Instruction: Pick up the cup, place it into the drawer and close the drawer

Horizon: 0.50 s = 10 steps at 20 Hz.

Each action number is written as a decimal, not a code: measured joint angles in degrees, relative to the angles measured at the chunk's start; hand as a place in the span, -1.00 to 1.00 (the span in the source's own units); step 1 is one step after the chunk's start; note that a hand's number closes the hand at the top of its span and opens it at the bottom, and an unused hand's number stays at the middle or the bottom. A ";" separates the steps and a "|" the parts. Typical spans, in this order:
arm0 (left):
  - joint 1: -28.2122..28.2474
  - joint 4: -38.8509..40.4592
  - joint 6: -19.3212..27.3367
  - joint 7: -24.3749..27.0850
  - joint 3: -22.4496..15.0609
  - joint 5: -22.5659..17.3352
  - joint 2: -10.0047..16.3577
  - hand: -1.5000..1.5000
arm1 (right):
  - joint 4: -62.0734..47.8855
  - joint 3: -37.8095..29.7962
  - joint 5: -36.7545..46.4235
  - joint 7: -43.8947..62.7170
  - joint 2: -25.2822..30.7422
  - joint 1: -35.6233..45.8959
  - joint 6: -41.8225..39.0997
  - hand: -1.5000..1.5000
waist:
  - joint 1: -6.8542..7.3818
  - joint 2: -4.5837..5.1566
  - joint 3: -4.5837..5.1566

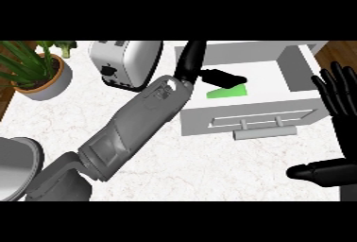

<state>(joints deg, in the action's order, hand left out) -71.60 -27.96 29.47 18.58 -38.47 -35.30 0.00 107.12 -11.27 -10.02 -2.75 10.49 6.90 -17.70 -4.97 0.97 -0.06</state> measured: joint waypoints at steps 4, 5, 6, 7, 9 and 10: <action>-0.13 -1.60 -0.20 3.42 1.45 -1.97 0.00 -1.00 | 1.27 0.11 -3.55 1.31 0.79 -0.28 -2.58 1.00 | 1.10 -0.25 0.03; -0.26 -2.26 0.08 3.50 1.77 -2.39 0.00 -1.00 | 2.04 -0.15 -4.31 1.62 1.50 -1.11 -3.58 1.00 | 1.40 -0.37 0.03; -0.77 -2.72 0.53 3.15 2.11 -2.85 0.00 -1.00 | 3.35 -0.05 -4.78 2.01 2.04 -1.96 -4.43 1.00 | 1.57 -0.47 0.03; -0.60 -3.12 0.52 3.59 2.50 -3.05 0.00 -1.00 | 4.42 0.33 -4.18 1.90 2.41 -2.88 -5.06 1.00 | 1.89 -0.56 0.04; -1.38 -3.20 0.71 3.52 3.69 -3.27 0.01 -1.00 | 6.55 0.87 -2.79 2.56 4.16 -3.91 -6.44 1.00 | 2.43 -0.70 0.05; -1.84 -3.45 0.70 2.98 4.35 -3.44 0.00 -1.00 | 6.89 0.95 -2.14 3.07 5.13 -3.75 -6.97 1.00 | 2.83 -0.77 0.06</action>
<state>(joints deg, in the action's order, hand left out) -73.44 -31.41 30.18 21.56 -34.12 -38.73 0.00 114.00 -10.32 -12.16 0.32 15.62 3.16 -24.67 -2.14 0.20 0.00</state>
